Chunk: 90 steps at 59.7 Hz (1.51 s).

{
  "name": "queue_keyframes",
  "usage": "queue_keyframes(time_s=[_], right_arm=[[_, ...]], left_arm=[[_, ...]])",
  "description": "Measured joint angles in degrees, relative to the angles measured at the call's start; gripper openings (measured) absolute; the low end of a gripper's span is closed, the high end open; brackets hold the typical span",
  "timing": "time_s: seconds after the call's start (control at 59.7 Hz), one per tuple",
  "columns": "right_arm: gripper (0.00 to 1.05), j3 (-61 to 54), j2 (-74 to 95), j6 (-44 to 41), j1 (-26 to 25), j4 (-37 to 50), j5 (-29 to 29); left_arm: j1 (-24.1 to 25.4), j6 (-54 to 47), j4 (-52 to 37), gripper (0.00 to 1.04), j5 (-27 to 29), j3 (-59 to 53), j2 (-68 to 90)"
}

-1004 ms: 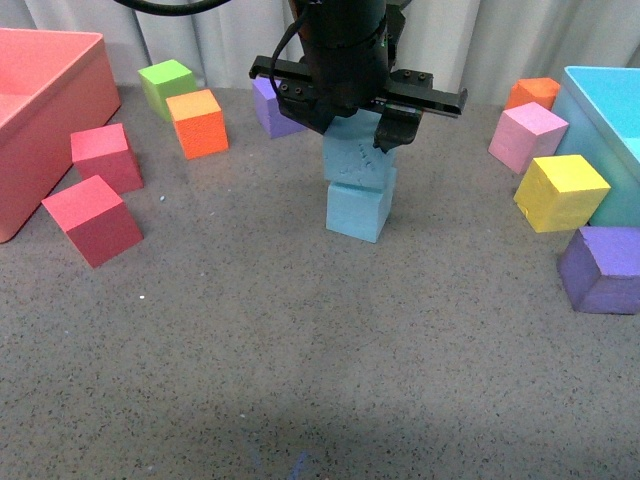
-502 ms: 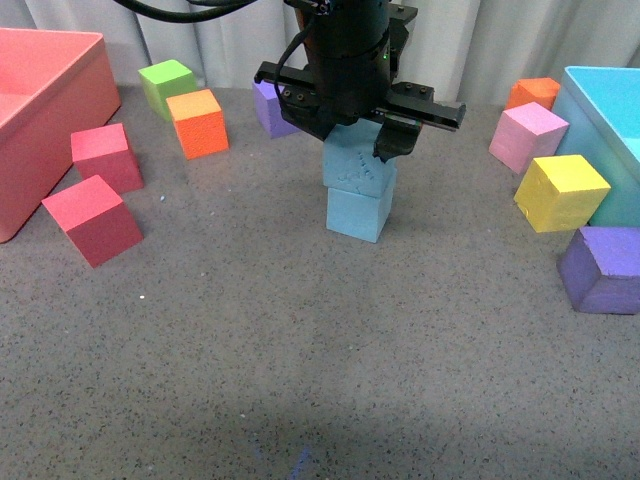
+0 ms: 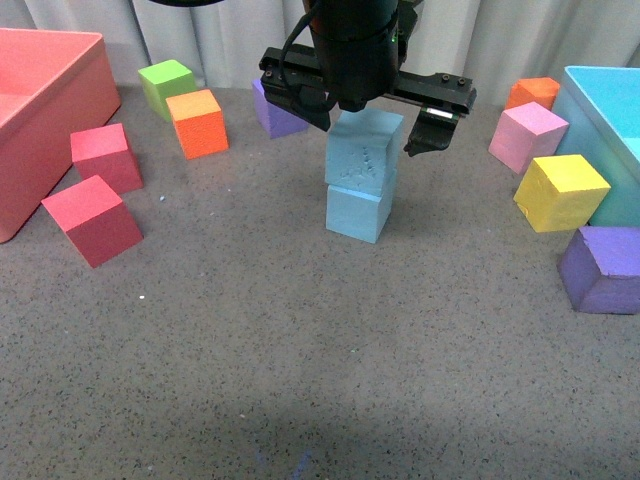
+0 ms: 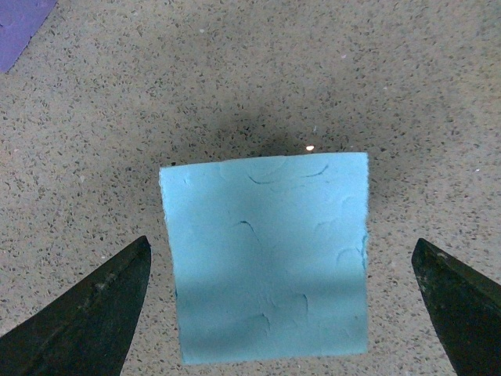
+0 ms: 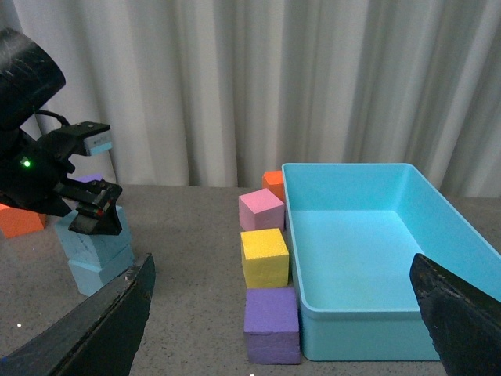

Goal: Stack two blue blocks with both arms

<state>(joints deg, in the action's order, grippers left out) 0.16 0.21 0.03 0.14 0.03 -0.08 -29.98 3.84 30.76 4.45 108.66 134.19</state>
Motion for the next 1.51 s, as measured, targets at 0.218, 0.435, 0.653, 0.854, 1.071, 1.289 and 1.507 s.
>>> queue_keyframes(time_s=[0.218, 0.435, 0.653, 0.854, 1.071, 1.289, 1.507], right_arm=[[0.95, 0.00, 0.00, 0.00, 0.00, 0.00, 0.00], [0.95, 0.00, 0.00, 0.00, 0.00, 0.00, 0.04], [0.95, 0.00, 0.00, 0.00, 0.00, 0.00, -0.02], [0.95, 0.00, 0.00, 0.00, 0.00, 0.00, 0.00], [0.95, 0.00, 0.00, 0.00, 0.00, 0.00, -0.02], [0.95, 0.00, 0.00, 0.00, 0.00, 0.00, 0.00], [0.95, 0.00, 0.00, 0.00, 0.00, 0.00, -0.02]], left_arm=[[1.14, 2.71, -6.34, 0.98, -0.59, -8.39, -9.11], [6.23, -2.49, -74.88, 0.57, 18.03, -50.07, -25.31], [13.44, -2.82, -91.27, 0.14, 12.17, -75.43, -41.27], [17.18, -3.32, -92.32, 0.04, 7.52, -87.03, -50.10], [21.73, -3.37, -94.86, 0.04, 3.91, -97.39, -58.14], [24.15, -3.39, -89.59, 0.04, 1.18, -102.57, -68.65], [28.70, -3.41, -82.42, 0.04, -3.87, -105.61, -78.62]])
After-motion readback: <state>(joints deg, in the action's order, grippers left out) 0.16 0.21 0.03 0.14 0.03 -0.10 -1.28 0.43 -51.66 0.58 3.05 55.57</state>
